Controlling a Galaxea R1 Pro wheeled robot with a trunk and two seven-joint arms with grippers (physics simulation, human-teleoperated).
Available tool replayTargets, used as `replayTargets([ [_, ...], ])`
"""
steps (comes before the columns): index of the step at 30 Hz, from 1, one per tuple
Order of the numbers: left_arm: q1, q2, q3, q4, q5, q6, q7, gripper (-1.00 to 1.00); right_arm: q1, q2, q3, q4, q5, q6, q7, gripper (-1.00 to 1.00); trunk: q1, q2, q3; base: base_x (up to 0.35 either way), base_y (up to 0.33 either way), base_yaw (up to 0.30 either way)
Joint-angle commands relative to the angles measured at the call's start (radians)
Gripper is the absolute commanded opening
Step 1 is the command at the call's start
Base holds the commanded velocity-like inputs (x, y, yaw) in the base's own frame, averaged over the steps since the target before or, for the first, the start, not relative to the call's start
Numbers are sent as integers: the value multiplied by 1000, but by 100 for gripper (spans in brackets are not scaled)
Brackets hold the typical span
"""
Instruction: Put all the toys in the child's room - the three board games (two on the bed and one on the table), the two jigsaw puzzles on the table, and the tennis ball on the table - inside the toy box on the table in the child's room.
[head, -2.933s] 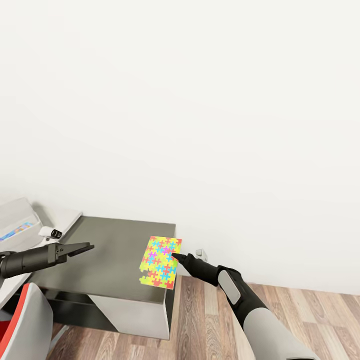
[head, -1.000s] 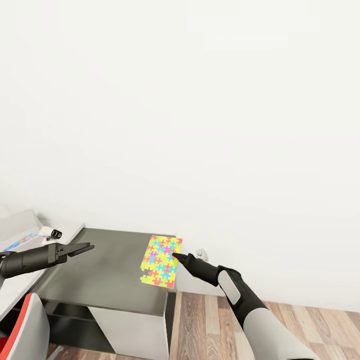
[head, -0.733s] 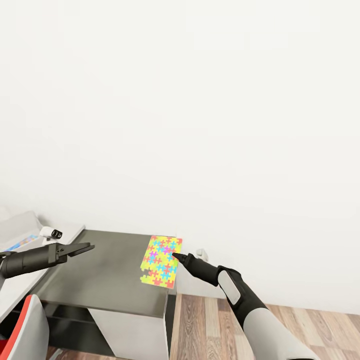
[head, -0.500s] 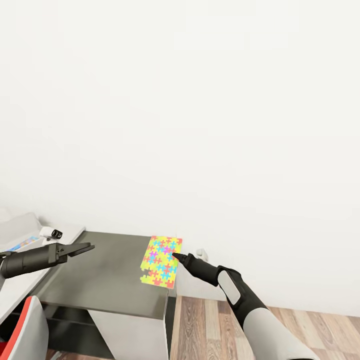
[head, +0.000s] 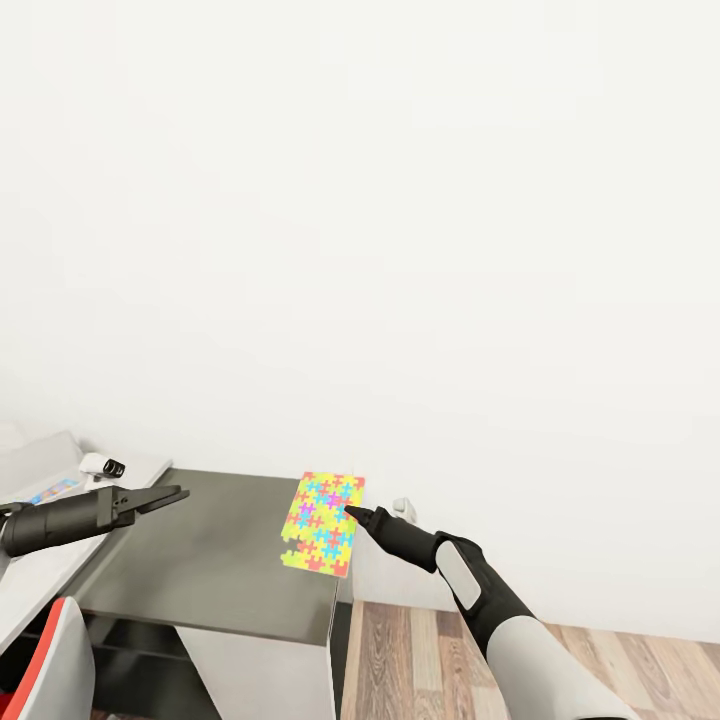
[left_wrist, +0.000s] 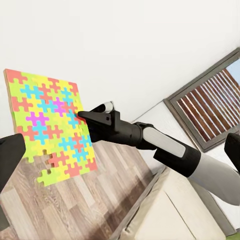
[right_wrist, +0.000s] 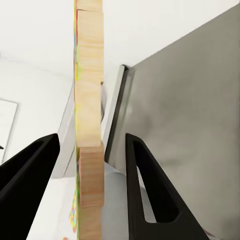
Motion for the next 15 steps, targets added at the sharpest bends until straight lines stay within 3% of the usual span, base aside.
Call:
replayTargets([
  [1,-1,0,0,0,-1,11,-4,100,-1,0,-1,0,-7,7,-1,-100,1,-2,-1,0,0,0],
  [15,-1,0,0,0,-1,11,-4,100,-1,1,-1,-2,-7,-6,-1,-100,1,-2,19,0,0,23],
])
